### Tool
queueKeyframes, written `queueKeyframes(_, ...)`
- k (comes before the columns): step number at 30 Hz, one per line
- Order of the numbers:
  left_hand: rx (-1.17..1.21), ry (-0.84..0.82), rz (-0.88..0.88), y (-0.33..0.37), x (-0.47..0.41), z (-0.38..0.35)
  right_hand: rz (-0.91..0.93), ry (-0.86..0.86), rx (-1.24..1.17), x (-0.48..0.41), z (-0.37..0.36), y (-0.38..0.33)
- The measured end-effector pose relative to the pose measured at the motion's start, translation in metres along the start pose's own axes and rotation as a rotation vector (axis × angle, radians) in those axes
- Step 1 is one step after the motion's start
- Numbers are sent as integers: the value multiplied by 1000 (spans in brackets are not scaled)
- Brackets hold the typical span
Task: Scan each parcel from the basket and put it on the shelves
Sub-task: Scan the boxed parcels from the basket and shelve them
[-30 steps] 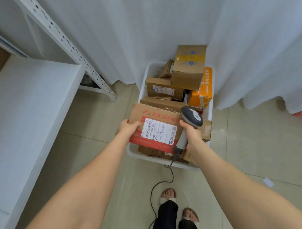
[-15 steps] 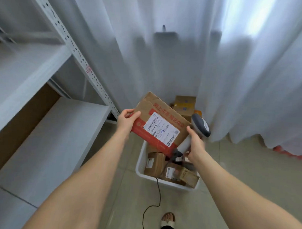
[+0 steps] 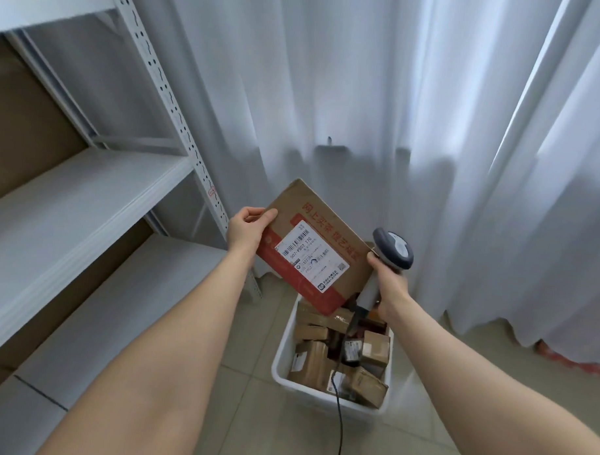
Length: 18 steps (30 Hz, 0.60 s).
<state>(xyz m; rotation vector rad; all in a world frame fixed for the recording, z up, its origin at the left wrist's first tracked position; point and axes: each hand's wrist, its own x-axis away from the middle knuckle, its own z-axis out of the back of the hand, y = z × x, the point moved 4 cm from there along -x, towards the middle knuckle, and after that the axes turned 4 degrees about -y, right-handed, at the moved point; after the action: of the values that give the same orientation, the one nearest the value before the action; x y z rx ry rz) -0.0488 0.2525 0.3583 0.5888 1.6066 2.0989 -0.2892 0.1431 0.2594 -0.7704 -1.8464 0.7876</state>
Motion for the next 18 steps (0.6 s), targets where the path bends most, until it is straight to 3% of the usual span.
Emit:
queueKeyframes(9, -133, 82, -114, 37, 31, 26, 15, -79, -19, 33, 1, -2)
queueKeyframes(18, -399, 194, -255, 85, 43, 46, 25, -356, -30, 56, -25, -7)
